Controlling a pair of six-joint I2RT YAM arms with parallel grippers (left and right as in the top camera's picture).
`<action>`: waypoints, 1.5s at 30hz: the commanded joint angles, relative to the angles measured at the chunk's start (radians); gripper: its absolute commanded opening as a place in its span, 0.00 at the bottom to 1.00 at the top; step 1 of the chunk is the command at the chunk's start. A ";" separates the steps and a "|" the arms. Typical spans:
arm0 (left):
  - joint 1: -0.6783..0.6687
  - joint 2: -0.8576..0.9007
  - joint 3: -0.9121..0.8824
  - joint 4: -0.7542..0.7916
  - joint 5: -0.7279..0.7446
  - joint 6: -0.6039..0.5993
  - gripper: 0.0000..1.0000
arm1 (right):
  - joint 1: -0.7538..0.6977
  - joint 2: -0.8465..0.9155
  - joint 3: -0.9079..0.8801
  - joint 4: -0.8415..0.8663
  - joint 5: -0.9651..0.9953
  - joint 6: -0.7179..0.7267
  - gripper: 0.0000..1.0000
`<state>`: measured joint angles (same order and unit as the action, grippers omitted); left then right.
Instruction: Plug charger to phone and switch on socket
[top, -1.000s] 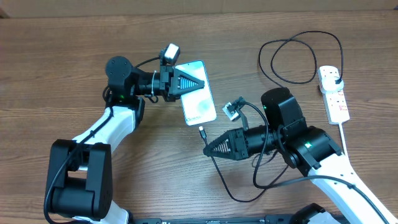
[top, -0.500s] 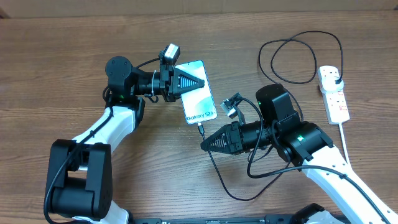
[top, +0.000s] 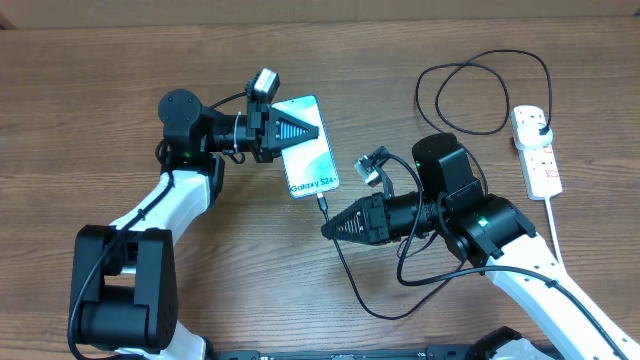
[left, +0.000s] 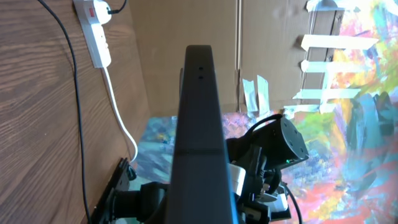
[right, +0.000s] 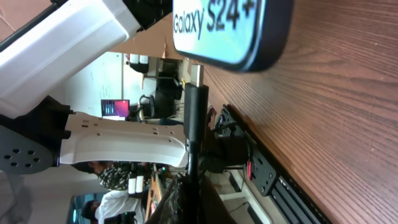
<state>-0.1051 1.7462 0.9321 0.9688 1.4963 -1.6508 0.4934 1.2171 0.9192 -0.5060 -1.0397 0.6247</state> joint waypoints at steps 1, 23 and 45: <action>-0.013 -0.002 0.032 0.009 0.014 -0.019 0.04 | 0.005 -0.002 0.002 0.012 0.001 -0.003 0.04; -0.024 -0.002 0.032 0.009 -0.013 -0.033 0.04 | 0.005 -0.002 0.002 -0.042 0.000 0.019 0.04; -0.024 -0.002 0.032 0.009 -0.010 -0.009 0.04 | 0.005 -0.002 0.002 -0.049 0.000 0.006 0.04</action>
<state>-0.1295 1.7462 0.9321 0.9688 1.4776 -1.6733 0.4934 1.2171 0.9192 -0.5594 -1.0397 0.6357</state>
